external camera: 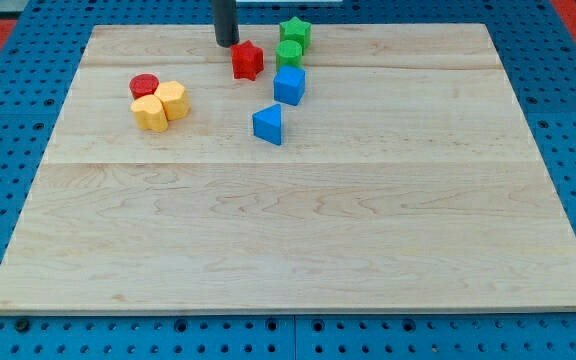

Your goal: Touch the bottom of blue triangle

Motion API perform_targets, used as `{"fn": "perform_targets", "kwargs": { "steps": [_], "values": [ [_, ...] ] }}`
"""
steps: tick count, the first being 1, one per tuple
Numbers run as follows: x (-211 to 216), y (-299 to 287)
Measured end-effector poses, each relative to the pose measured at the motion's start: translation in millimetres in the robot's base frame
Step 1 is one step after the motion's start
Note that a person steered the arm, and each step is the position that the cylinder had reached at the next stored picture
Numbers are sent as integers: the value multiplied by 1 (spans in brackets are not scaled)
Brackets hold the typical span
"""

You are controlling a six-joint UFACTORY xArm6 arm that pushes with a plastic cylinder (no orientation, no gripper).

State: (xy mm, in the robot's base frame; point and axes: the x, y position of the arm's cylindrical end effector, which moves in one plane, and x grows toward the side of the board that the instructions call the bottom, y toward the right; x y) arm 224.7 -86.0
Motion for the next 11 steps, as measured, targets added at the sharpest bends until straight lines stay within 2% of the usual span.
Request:
{"fn": "perform_targets", "kwargs": {
  "steps": [2, 3, 4, 7, 9, 11],
  "values": [
    [66, -4],
    [68, -6],
    [99, -6],
    [103, 48],
    [152, 20],
    [205, 51]
  ]
}}
